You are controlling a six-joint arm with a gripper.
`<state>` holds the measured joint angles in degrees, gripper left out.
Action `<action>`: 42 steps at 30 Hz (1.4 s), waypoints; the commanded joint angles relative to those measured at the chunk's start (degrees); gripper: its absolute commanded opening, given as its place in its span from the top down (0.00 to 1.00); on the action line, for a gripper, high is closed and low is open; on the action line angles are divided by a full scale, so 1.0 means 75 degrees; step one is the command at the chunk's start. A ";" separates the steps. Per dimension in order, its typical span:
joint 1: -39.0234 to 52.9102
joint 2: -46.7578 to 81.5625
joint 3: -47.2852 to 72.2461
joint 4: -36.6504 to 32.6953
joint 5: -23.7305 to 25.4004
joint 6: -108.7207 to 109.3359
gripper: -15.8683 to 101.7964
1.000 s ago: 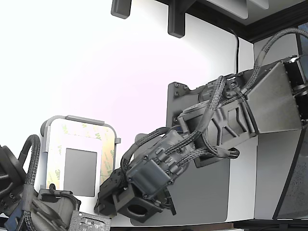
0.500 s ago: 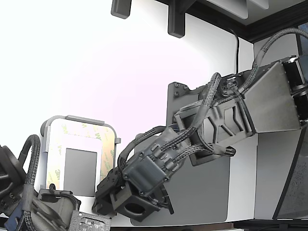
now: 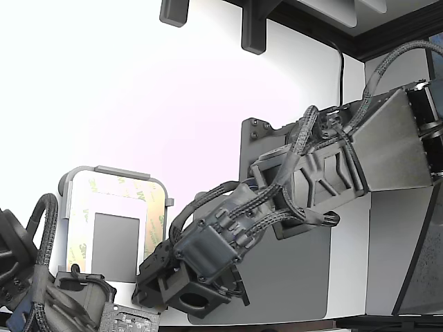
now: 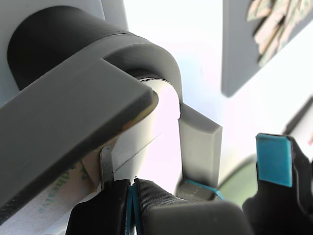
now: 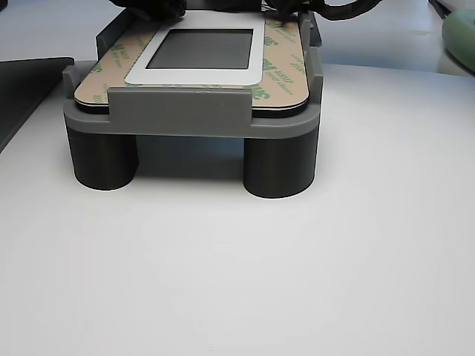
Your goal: Peel off protective film from adhesive tape.
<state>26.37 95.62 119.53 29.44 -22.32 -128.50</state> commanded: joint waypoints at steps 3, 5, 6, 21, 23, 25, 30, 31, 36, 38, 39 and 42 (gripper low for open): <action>-0.0105 0.0082 -0.0188 0.0047 0.0047 -0.0035 0.90; -0.0105 0.0059 -0.0223 0.0082 0.0047 -0.0059 0.90; -0.0105 0.0059 -0.0234 0.0117 0.0047 -0.0070 0.90; -0.0129 -0.0023 -0.0434 0.0281 0.0047 -0.0082 0.90; -0.0070 0.0023 -0.0398 0.0281 0.0094 -0.0023 0.91; -0.0023 0.0059 -0.0363 0.0258 0.0129 0.0023 0.91; 0.0035 0.0117 -0.0211 0.0105 0.0164 0.0105 0.91; 0.0047 0.0129 -0.0199 0.0094 0.0176 0.0117 0.91; 0.0105 0.0129 -0.0211 0.0070 0.0211 0.0141 0.91; 0.0129 0.0129 -0.0211 0.0070 0.0211 0.0152 0.92; 0.0141 0.0141 -0.0211 0.0070 0.0223 0.0164 0.92; 0.0176 0.0141 -0.0223 0.0094 0.0223 0.0188 0.92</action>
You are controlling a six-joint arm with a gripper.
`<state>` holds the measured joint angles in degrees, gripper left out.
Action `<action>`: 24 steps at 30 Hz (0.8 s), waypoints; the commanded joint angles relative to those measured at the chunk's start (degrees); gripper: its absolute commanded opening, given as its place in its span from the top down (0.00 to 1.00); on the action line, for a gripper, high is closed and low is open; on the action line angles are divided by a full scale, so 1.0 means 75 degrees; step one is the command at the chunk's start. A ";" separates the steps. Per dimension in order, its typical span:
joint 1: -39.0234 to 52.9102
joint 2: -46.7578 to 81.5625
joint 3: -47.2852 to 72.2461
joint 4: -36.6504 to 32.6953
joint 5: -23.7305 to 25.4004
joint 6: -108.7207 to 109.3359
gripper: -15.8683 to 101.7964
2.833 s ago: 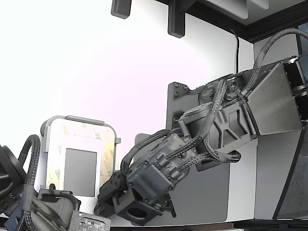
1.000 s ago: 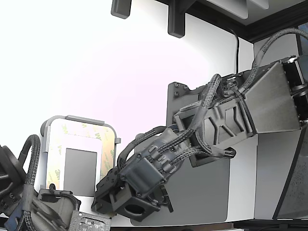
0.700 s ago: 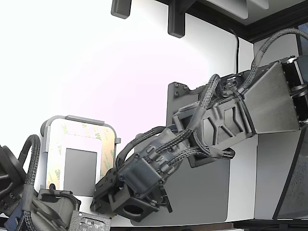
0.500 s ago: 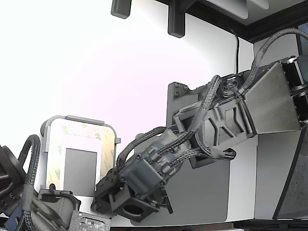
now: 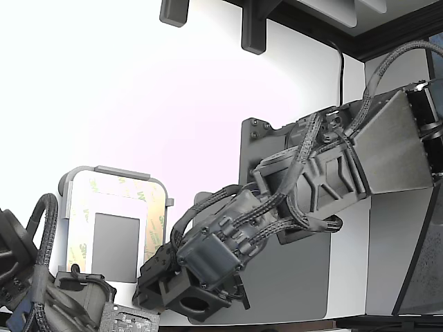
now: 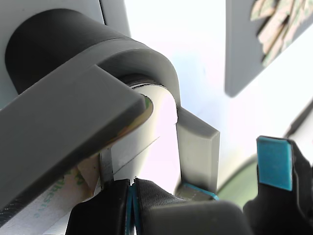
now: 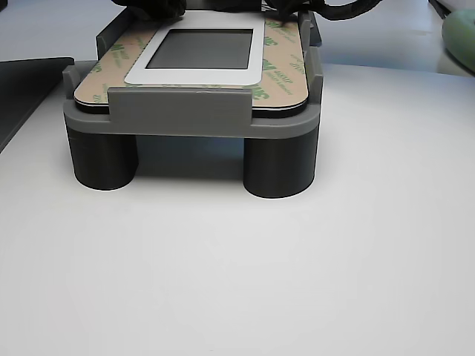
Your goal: Peel off protective film from adhesive tape.
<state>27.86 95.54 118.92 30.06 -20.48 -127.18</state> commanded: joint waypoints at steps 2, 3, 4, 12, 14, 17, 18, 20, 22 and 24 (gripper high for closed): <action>-0.0023 0.0164 -0.0141 0.0023 -0.0023 0.0023 0.92; -0.0012 0.0176 -0.0141 0.0035 -0.0023 0.0023 0.92; 0.0000 0.0176 -0.0141 0.0047 -0.0023 0.0035 0.92; 0.0035 0.0164 -0.0234 0.0105 -0.0012 0.0070 0.92; 0.0035 0.0129 -0.0316 0.0164 -0.0012 0.0070 0.92; 0.0000 0.0105 -0.0457 0.0328 0.0000 0.0047 0.91; -0.0023 0.0117 -0.0492 0.0375 0.0012 0.0047 0.90; -0.0117 0.0176 -0.0527 0.0480 0.0012 -0.0012 0.89; -0.0270 0.0234 -0.0562 0.0598 -0.0059 -0.0070 0.89; -0.0480 0.0258 -0.0668 0.0738 -0.0199 -0.0211 0.89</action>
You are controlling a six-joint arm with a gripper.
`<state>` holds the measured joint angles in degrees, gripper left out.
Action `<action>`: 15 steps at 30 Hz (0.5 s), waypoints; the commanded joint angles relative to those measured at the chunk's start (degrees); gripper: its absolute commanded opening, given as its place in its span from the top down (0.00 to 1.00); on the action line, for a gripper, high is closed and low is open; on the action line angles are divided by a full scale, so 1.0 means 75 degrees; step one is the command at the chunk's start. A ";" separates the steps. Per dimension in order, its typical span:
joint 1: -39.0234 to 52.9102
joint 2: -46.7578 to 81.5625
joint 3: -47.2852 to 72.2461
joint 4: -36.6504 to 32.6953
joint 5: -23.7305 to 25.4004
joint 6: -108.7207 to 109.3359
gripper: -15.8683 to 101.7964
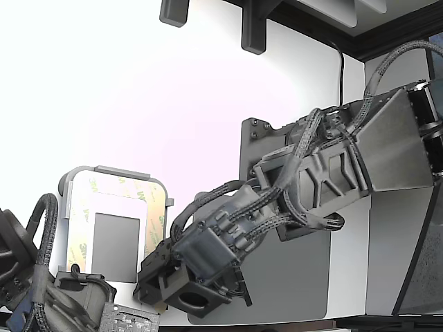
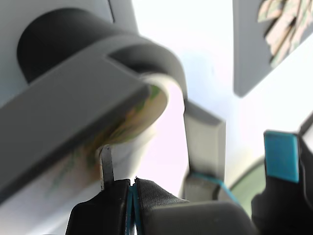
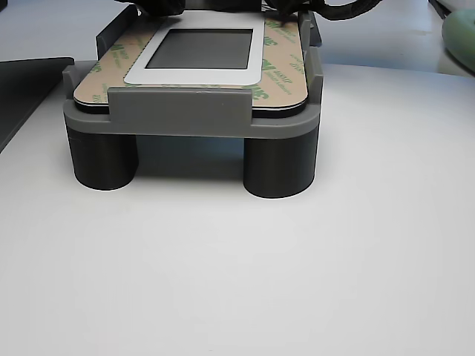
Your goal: Peel off protective film from adhesive tape.
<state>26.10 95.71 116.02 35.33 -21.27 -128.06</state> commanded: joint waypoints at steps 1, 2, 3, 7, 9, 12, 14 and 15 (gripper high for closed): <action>-0.0363 0.0234 -0.0375 0.0129 -0.0176 -0.0176 0.88; -0.0492 0.0223 -0.0492 0.0293 -0.0258 -0.0281 0.88; -0.0598 0.0211 -0.0609 0.0445 -0.0328 -0.0375 0.88; -0.0914 0.0328 -0.0703 0.0738 -0.0457 -0.0492 0.87; -0.1020 0.0539 -0.0574 0.0762 -0.0469 -0.0328 0.87; -0.1195 0.1043 -0.0352 0.0844 -0.0457 0.0176 0.85; -0.1371 0.1512 -0.0152 0.0902 -0.0445 0.0738 0.81; -0.1441 0.1758 -0.0059 0.0961 -0.0410 0.1055 0.79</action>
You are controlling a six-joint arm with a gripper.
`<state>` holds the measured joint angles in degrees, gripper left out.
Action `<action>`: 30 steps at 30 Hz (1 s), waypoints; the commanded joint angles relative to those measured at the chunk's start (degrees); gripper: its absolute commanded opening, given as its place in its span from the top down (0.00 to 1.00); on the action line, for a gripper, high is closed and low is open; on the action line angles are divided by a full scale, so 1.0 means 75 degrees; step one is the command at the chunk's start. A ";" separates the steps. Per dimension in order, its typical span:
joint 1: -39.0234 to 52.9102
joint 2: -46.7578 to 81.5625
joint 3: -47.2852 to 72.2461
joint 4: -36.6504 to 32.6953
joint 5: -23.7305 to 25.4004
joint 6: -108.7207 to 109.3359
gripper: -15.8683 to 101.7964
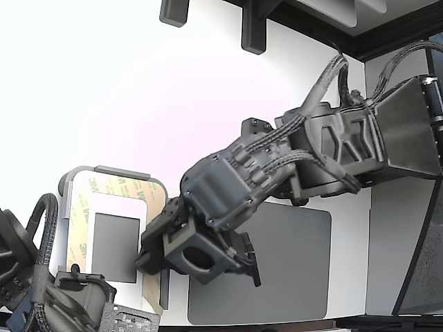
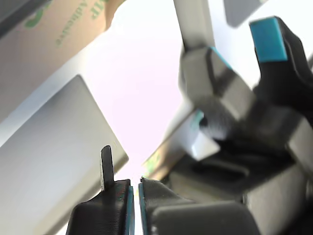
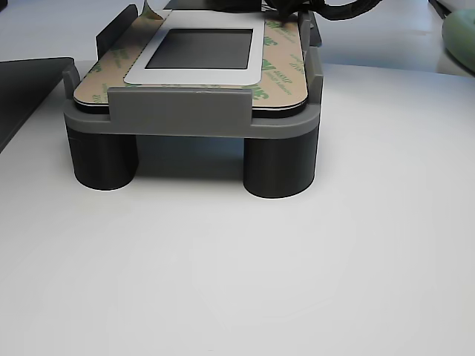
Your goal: Peel off protective film from adhesive tape.
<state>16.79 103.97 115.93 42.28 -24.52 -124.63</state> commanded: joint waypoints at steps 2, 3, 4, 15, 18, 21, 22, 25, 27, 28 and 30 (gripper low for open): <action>-0.0398 0.1125 0.0141 0.0094 0.0023 0.1313 0.77; -0.0492 0.1371 0.0234 0.0105 0.0023 0.1793 0.76; -0.0586 0.1617 0.0340 0.0105 0.0059 0.2309 0.75; -0.2180 0.4711 0.2332 -0.0504 -0.0609 0.7898 0.16; -0.2578 0.5086 0.2660 -0.1148 0.0012 1.0547 0.02; -0.2625 0.5062 0.2156 -0.0434 0.0996 1.3031 0.02; -0.2625 0.5062 0.1969 -0.0070 0.1324 1.3875 0.02; -0.2660 0.5391 0.1852 0.0727 0.2191 1.5715 0.02; -0.2660 0.5848 0.1980 0.1066 0.2566 1.6559 0.02; -0.2660 0.6129 0.2086 0.1148 0.2660 1.6898 0.02; -0.2672 0.6820 0.2566 0.1207 0.2730 1.7215 0.02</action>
<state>-2.11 148.62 133.42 49.31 -5.36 -11.25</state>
